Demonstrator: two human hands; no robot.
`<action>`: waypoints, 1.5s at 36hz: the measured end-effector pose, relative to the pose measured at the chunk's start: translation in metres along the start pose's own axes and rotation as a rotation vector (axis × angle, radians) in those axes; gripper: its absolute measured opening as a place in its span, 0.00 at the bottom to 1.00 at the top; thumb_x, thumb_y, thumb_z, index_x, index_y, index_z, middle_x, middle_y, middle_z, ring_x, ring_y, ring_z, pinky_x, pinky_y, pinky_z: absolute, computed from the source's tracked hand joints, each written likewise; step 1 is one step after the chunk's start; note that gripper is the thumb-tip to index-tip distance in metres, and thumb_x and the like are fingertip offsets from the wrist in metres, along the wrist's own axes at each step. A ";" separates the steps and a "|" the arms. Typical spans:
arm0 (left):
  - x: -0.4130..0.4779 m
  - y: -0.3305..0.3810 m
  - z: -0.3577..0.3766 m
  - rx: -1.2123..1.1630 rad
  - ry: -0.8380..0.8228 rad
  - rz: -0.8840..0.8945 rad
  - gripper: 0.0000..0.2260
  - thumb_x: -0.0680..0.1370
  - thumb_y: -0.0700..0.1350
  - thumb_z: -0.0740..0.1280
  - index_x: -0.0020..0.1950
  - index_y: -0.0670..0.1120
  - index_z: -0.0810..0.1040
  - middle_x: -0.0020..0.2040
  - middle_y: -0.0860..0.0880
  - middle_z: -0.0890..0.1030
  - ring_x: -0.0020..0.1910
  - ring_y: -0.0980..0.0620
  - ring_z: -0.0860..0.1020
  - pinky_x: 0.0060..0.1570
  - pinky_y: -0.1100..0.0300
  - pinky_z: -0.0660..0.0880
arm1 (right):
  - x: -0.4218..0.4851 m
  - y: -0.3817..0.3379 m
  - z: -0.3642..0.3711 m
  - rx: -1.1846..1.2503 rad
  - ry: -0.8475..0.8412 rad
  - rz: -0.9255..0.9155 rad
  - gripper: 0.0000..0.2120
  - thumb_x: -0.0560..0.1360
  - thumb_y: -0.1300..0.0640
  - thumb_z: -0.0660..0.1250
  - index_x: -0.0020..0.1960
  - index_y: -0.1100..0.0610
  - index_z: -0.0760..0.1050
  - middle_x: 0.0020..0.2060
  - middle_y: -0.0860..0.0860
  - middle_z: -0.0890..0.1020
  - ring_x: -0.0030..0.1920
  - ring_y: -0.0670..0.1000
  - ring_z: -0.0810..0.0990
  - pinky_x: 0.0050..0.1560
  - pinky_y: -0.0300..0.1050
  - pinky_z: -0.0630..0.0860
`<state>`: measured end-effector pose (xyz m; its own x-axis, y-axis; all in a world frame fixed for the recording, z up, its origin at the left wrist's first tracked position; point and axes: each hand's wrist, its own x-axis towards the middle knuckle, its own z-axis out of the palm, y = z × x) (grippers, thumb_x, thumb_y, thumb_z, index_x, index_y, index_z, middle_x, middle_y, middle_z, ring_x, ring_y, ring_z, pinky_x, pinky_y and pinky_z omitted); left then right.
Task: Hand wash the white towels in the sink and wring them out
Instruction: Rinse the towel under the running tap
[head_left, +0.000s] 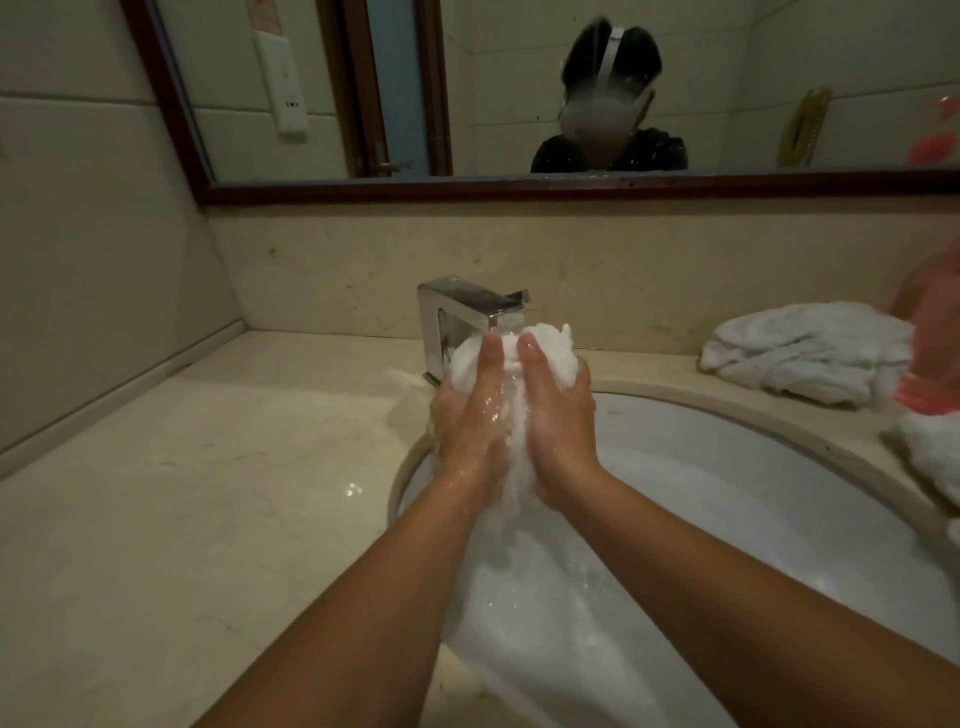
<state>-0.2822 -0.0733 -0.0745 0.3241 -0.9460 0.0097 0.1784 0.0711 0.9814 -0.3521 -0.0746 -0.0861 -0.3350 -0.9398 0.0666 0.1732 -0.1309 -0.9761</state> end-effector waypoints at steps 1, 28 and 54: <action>0.000 -0.001 0.001 -0.009 -0.005 0.011 0.20 0.76 0.69 0.71 0.51 0.52 0.84 0.40 0.53 0.86 0.41 0.55 0.86 0.37 0.62 0.80 | 0.000 0.001 -0.001 -0.007 0.031 -0.004 0.19 0.79 0.33 0.69 0.64 0.41 0.74 0.48 0.43 0.85 0.48 0.46 0.87 0.49 0.47 0.84; 0.019 -0.004 -0.008 0.091 -0.030 0.161 0.21 0.85 0.62 0.62 0.60 0.48 0.83 0.51 0.51 0.86 0.50 0.55 0.83 0.40 0.69 0.74 | 0.007 0.002 -0.005 -0.156 -0.008 0.089 0.53 0.58 0.21 0.74 0.77 0.36 0.59 0.68 0.50 0.76 0.63 0.56 0.81 0.64 0.62 0.81; 0.018 0.010 -0.007 -0.329 -0.234 -0.280 0.27 0.88 0.58 0.50 0.52 0.42 0.81 0.38 0.43 0.87 0.34 0.47 0.87 0.38 0.58 0.80 | 0.042 0.016 -0.006 0.153 -0.033 0.201 0.26 0.82 0.35 0.63 0.77 0.40 0.63 0.64 0.49 0.82 0.61 0.55 0.84 0.63 0.60 0.83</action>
<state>-0.2684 -0.0871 -0.0663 0.0108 -0.9861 -0.1656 0.5250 -0.1353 0.8403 -0.3690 -0.1142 -0.0999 -0.2499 -0.9612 -0.1170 0.3725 0.0161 -0.9279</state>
